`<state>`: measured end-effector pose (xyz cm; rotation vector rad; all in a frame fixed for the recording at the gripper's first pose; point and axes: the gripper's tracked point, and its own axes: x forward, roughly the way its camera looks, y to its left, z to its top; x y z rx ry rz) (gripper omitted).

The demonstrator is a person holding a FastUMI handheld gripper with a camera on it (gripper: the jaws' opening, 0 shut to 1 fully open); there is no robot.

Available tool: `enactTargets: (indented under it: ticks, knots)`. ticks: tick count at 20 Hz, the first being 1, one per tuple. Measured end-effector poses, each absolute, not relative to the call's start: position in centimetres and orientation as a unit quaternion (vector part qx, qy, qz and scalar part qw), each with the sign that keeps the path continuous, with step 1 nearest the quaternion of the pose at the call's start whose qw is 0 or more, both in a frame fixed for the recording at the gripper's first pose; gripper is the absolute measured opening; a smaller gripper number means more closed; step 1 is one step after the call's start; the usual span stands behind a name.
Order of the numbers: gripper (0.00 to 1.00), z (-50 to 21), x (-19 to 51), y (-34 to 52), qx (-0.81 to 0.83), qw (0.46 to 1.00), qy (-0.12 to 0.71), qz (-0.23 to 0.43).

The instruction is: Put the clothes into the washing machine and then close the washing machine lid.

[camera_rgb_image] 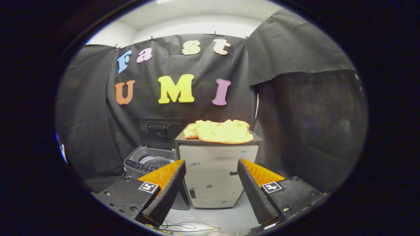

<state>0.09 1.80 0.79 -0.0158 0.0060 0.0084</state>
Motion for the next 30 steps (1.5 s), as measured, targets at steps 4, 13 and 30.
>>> enactTargets:
  ticks: [4, 13, 30]
  knots:
    - [1.0, 3.0, 1.3, 2.5, -0.017, 1.0, -0.003, -0.017]
    - [1.0, 10.7, 8.9, 4.3, -0.035, 0.999, -0.009, -0.018]
    - [1.0, 16.0, 34.7, -0.7, -0.012, 0.995, 0.098, -0.012]
